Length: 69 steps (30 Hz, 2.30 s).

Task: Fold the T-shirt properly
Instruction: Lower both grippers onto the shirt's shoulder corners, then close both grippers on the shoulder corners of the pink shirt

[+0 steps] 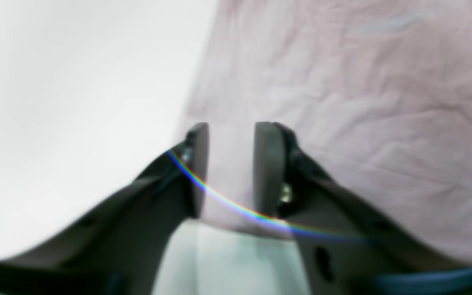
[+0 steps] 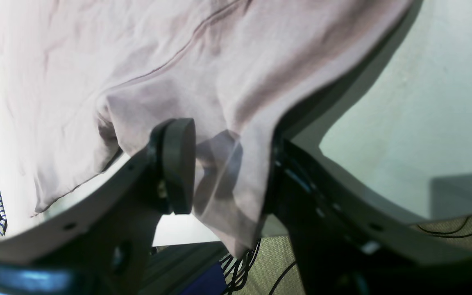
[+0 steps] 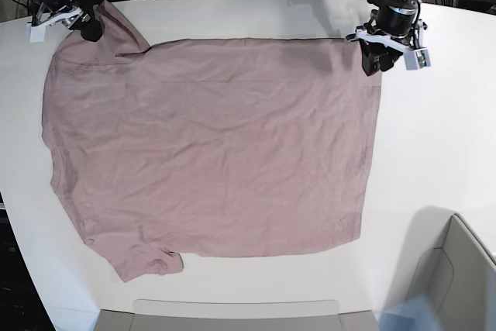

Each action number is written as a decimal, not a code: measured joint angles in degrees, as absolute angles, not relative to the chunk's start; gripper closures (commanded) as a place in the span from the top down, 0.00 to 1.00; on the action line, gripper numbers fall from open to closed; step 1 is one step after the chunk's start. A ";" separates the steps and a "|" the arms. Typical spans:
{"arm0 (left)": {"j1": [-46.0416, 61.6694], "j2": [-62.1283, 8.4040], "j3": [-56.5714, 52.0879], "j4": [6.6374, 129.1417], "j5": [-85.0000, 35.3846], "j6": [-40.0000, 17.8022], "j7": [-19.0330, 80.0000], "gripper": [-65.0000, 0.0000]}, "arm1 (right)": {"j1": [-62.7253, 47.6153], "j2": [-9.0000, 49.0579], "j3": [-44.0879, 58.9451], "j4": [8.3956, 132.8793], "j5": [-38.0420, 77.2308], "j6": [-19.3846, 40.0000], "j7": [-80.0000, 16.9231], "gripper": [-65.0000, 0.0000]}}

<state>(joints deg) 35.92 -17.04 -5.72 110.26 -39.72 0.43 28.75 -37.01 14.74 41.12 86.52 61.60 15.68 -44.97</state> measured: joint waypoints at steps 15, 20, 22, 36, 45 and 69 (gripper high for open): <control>31.86 -19.40 -11.03 100.18 -47.44 0.40 32.40 0.39 | -36.99 14.87 41.19 86.48 61.60 15.70 -45.01 0.37; 31.73 -20.99 -10.39 96.97 -47.70 -0.05 31.68 0.39 | -36.82 14.87 41.17 86.46 61.60 15.70 -45.23 0.37; 31.70 -21.28 -9.08 96.60 -47.64 -0.01 30.61 0.39 | -36.82 14.87 41.19 86.46 61.54 15.70 -45.23 0.37; 31.40 -21.34 -6.02 96.09 -47.70 -6.85 34.00 0.35 | -36.49 14.87 41.17 86.48 61.56 15.70 -45.58 0.37; 30.79 -21.30 -6.52 91.09 -49.54 -8.38 32.40 0.00 | -35.70 16.47 40.47 86.21 59.90 15.09 -46.89 0.00; 37.21 -20.53 -16.99 100.20 -47.62 -6.17 37.32 0.00 | -43.20 13.43 48.69 103.18 57.34 14.13 -49.39 0.00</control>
